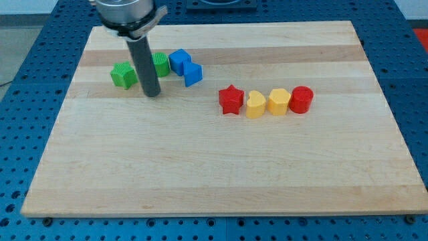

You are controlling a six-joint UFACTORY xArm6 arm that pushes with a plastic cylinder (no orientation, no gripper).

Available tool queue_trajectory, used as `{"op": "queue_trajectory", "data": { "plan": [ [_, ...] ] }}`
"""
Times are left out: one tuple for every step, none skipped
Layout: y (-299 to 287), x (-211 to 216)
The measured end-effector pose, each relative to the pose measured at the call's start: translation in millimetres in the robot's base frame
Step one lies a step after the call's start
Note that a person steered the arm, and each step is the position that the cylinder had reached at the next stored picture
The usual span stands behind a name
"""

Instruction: Move the blue cube towards up

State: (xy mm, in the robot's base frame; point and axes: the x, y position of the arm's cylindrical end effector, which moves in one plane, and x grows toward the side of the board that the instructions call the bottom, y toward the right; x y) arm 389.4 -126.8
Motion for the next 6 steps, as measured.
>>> {"op": "queue_trajectory", "data": {
  "plan": [
    [24.9, -25.9],
    [45.1, -51.4],
    [42.7, -84.8],
    [19.3, -104.2],
    [5.4, -102.2],
    [19.4, -82.0]
  ]
}}
